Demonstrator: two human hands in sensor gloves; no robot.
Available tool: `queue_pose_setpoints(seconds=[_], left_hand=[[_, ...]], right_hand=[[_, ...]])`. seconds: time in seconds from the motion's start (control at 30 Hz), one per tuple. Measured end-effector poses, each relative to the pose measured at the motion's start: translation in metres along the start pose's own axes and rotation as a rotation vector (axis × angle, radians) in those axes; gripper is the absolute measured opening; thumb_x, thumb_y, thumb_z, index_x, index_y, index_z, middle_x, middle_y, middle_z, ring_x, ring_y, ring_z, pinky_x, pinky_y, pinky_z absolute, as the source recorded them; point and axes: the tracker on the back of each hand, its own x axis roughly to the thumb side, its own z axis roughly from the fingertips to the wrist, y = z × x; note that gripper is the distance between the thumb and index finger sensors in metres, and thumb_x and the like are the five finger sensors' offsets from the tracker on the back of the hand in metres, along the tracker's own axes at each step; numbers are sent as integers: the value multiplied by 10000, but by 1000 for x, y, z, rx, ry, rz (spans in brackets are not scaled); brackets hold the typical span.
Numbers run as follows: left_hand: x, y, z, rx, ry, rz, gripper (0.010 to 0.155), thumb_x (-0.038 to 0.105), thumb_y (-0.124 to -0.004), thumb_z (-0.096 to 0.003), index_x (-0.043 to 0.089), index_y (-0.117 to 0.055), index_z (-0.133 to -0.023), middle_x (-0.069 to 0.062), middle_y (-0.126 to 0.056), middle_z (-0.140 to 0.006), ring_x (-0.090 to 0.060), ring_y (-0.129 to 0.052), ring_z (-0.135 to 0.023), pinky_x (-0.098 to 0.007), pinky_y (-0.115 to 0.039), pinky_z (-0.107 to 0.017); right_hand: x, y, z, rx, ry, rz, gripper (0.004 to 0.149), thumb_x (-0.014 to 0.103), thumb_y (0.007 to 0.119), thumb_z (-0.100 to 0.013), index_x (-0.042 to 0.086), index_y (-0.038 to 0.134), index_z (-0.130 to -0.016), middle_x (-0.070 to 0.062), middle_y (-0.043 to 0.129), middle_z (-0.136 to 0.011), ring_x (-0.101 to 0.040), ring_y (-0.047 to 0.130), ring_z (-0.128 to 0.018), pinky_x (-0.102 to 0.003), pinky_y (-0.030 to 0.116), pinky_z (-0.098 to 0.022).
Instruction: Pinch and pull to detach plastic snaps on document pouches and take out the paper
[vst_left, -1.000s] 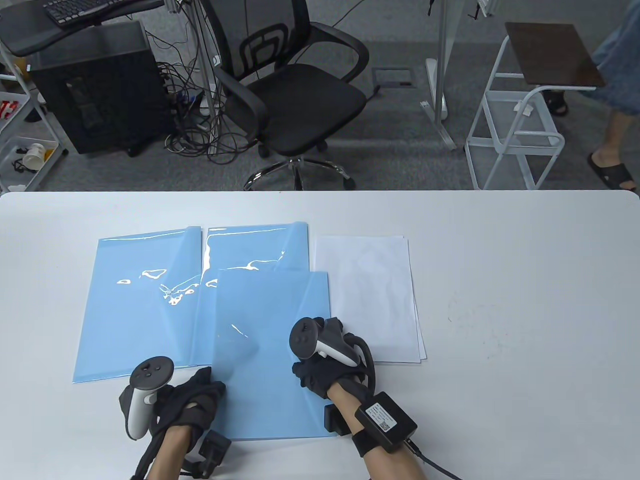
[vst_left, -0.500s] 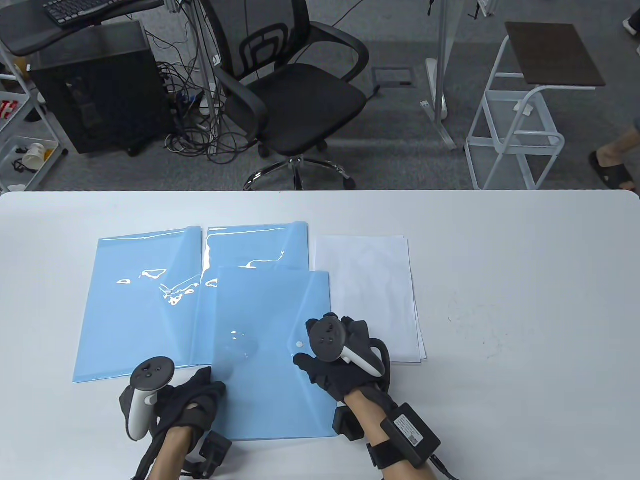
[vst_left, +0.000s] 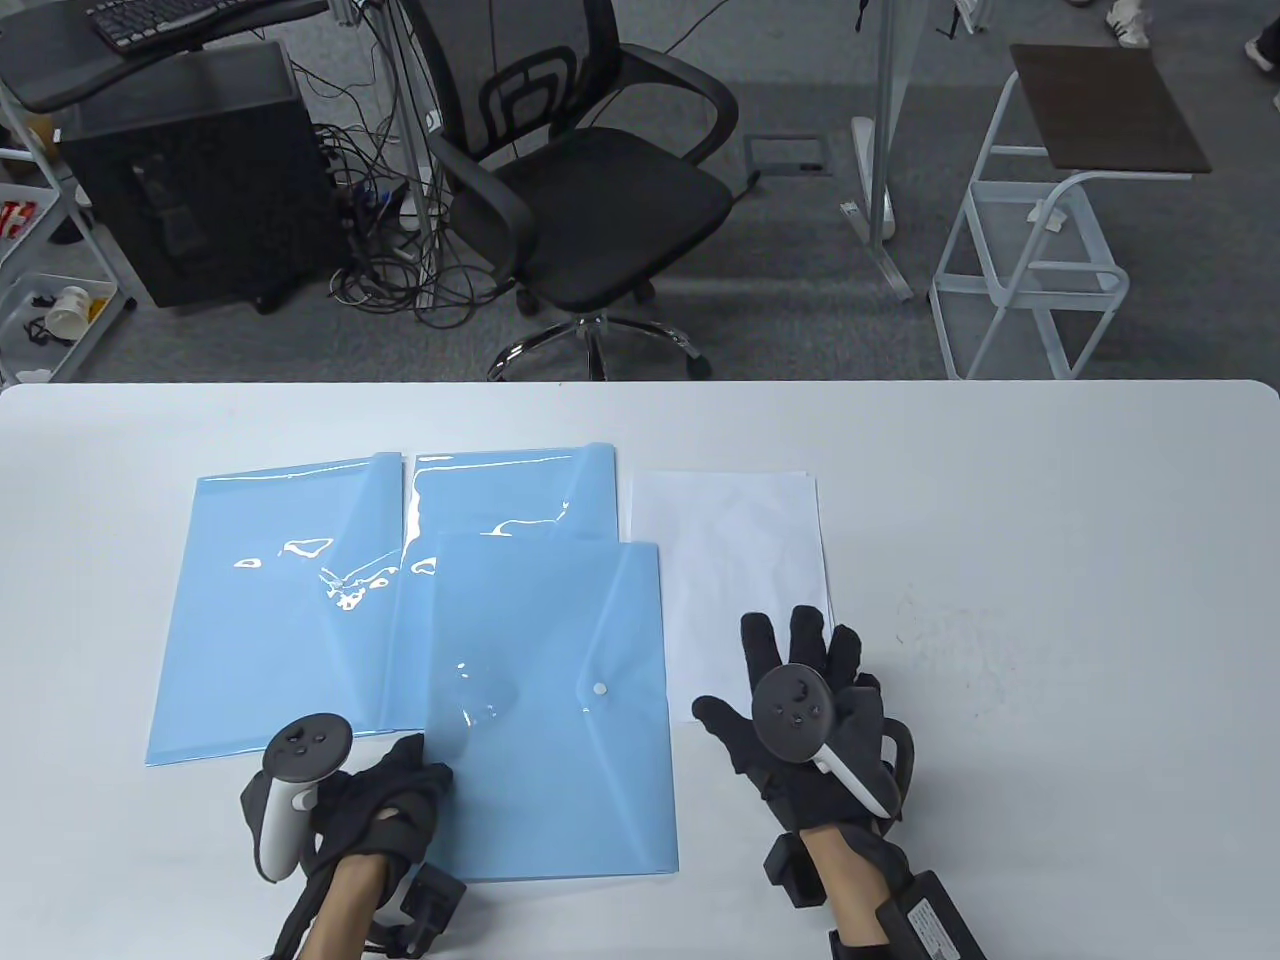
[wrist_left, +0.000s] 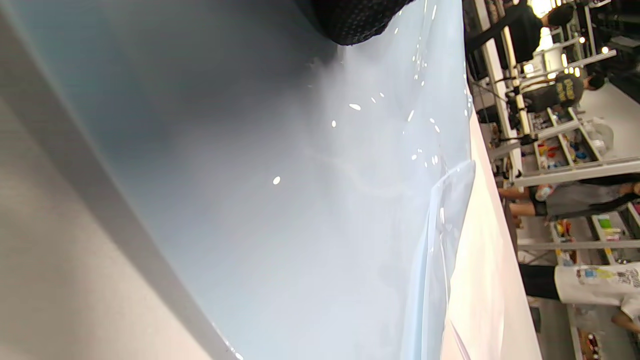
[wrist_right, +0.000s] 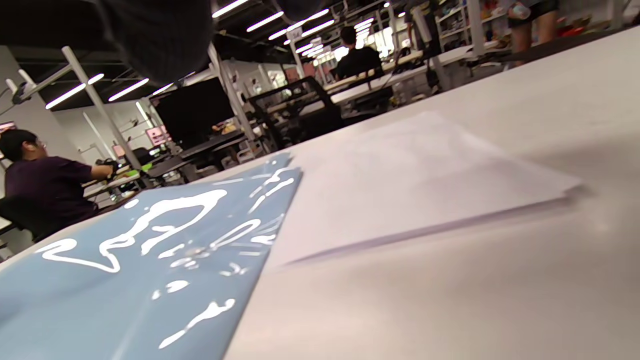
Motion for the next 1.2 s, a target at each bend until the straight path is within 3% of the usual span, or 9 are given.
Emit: queue_pose_setpoints(seconds=[0.23, 0.53, 0.7, 1.03, 1.2], left_hand=[[0, 0, 0, -22, -2, 40, 497, 183, -663, -589, 94, -540, -1062, -88, -823, -954, -296, -993, -673, -449, -863, -497], [15, 3, 10, -70, -79, 148, 482, 175, -671, -578, 93, -578, -1045, -89, -859, -908, -280, -1012, -617, -436, -876, -465], [28, 25, 13, -49, -125, 200, 479, 186, -673, -583, 91, -584, -1043, -79, -865, -896, -269, -1011, -601, -434, -875, -459], [51, 92, -8, 157, -144, 183, 451, 246, -714, -591, 93, -664, -1012, -46, -924, -816, -236, -1028, -511, -419, -887, -407], [57, 100, -30, 180, -113, 154, 446, 254, -724, -591, 100, -681, -1007, -47, -930, -807, -238, -1030, -504, -422, -886, -403]], right_hand=[[-30, 7, 4, -35, 66, -52, 903, 698, 681, -489, 252, 319, -1186, -265, 190, -1269, -654, 210, -1058, -837, 328, -666], [-37, 10, 4, -20, 74, -107, 894, 689, 687, -492, 233, 350, -1184, -279, 230, -1266, -657, 239, -1056, -836, 339, -662], [-36, 11, 5, -11, 62, -127, 894, 687, 687, -492, 229, 353, -1183, -282, 240, -1265, -657, 247, -1055, -836, 341, -660], [-29, 12, 12, -15, 11, -121, 888, 682, 691, -492, 225, 366, -1181, -283, 253, -1264, -656, 255, -1055, -832, 344, -664], [-28, 14, 11, -8, 8, -101, 888, 682, 691, -490, 227, 366, -1181, -280, 253, -1265, -653, 251, -1058, -830, 344, -668]])
